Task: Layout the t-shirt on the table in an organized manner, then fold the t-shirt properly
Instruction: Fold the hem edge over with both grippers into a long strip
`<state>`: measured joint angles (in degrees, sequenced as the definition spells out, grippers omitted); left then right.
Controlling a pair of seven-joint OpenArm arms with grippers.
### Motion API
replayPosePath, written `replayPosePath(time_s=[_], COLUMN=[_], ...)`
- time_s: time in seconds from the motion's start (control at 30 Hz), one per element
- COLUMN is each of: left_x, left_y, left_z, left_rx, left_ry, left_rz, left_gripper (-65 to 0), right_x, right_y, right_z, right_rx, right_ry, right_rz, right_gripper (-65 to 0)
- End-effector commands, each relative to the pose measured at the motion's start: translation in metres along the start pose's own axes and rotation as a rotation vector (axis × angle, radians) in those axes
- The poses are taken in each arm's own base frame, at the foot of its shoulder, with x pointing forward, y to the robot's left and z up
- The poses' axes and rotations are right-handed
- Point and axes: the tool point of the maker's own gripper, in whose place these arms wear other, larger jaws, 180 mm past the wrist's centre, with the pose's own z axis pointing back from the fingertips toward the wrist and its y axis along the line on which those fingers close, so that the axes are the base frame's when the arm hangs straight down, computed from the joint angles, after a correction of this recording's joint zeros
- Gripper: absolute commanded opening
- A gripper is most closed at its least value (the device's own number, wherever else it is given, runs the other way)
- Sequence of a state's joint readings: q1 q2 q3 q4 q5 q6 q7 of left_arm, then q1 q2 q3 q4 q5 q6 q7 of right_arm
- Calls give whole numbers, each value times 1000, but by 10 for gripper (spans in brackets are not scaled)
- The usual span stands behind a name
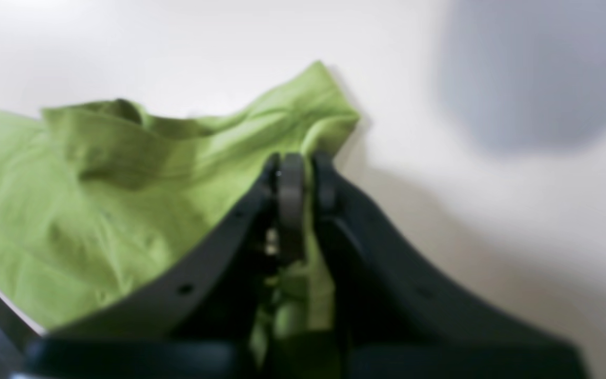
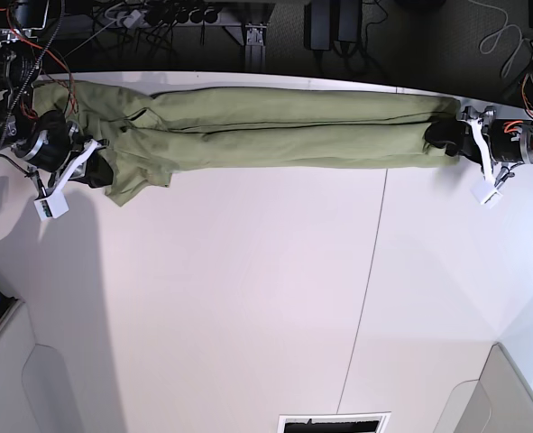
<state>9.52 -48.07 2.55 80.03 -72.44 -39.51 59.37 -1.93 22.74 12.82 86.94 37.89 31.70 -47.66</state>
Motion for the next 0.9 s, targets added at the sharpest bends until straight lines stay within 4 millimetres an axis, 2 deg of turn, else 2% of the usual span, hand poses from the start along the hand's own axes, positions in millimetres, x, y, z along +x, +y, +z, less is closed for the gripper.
replayPosePath(time_s=[0.0,0.13,0.27,0.63,0.7,0.87], left_x=[11,12,9,5,6,8], left_y=[3,3,6,11,10,10], left_z=[10,10,10,10,10,10], left_rx=[12,12,31,54,53,49], left_ry=[-23,-26,-9,10,10,-5], left_rz=[-26,-26,-36,-49,-48,-47], left_gripper=[-390,-390,-390,-390,-390,-389], right_x=[22,36,34,-16,-25,-45], right_y=[0,15,33,62,66,59], right_z=[8,17,28,76,79,78], right_rx=[0,16,33,7,8,-10], right_ry=[-59,-67,-55,-13,7,57], right_rz=[31,91,143,184,182,160], right_gripper=[-650,-650,-650,-650,-650,-650])
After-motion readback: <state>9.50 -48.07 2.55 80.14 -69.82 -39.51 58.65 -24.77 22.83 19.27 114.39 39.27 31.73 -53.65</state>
